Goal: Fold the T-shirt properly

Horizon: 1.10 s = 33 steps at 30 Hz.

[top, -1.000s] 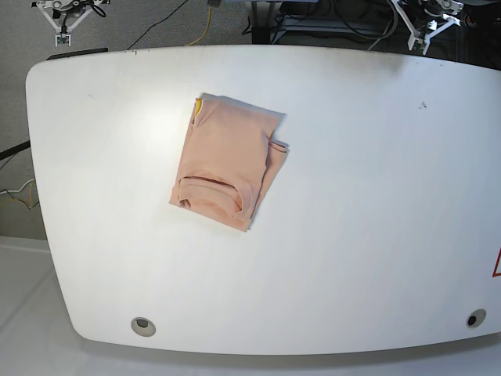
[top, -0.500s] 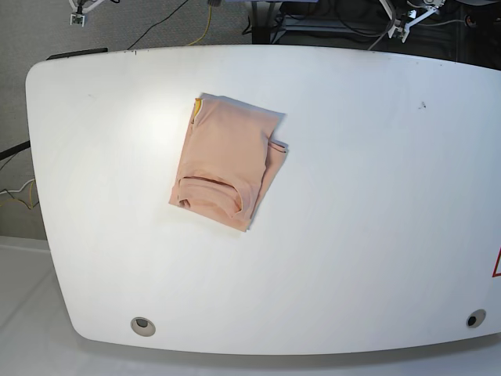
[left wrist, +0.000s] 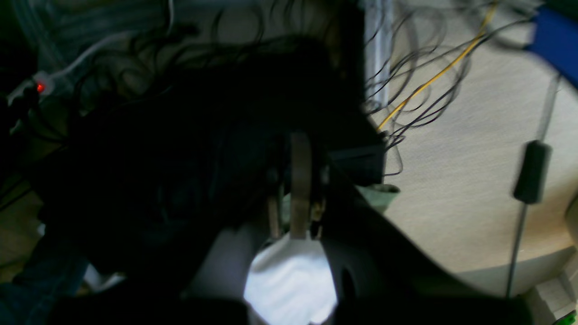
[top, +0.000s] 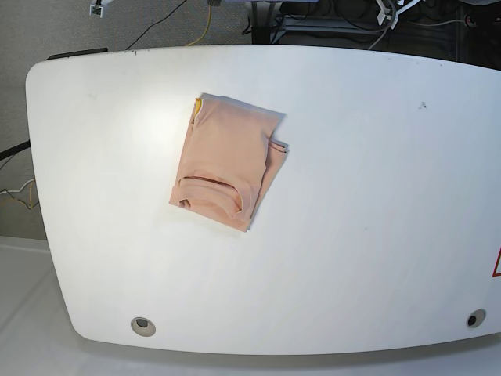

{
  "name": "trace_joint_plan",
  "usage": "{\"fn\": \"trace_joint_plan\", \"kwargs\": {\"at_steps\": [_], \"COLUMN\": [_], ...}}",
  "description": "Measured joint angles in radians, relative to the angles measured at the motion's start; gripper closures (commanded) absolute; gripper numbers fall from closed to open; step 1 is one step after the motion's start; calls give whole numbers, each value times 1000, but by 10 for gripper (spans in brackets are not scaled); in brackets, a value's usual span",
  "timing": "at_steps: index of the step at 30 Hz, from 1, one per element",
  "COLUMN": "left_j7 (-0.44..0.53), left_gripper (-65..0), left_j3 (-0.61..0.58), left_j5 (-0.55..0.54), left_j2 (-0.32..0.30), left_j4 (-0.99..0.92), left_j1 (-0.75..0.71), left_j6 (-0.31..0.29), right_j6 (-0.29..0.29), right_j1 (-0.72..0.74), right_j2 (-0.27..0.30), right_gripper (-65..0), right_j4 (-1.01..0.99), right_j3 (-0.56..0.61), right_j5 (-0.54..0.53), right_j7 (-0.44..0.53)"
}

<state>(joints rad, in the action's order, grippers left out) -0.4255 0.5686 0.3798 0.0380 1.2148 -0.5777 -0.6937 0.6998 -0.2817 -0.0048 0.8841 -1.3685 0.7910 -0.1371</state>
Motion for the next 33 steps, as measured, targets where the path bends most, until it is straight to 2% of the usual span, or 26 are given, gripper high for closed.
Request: {"fn": "trace_joint_plan", "kwargs": {"at_steps": [3, 7, 12, 16, 22, 27, 33], "left_j7": [68, 129, 238, 316, 379, 489, 614], "left_gripper": [-17, -17, -17, -17, -17, -17, -17], "left_j3": [0, -2, 1, 3, -1, -35, -90], "left_j5": [24, 56, 135, 176, 188, 204, 259], "left_j2": [0, -2, -5, -29, -73, -108, -114], "left_j4": [-98, -234, -441, -605, -795, -936, -1097], "left_j1": [35, 75, 135, 199, 285, 341, 407], "left_j6": [-3, 13, 107, 148, 197, 307, 496], "right_j6": [0, -3, -4, -4, -51, -132, -199], "right_j1": [2, 8, 16, 26, 43, 68, 97], "right_j2": [11, 32, 69, 106, 142, 142, 143], "right_gripper": [0, 0, 0, 0, 0, 0, 0], "right_j4": [-54, -140, -278, -395, -523, -595, -677], "right_j3": [-5, -5, 0, 10, 97, 159, 255], "right_j5": [7, 19, 18, 18, 18, 17, 18], "right_j7": [50, 62, 113, 137, 165, 222, 232]}}
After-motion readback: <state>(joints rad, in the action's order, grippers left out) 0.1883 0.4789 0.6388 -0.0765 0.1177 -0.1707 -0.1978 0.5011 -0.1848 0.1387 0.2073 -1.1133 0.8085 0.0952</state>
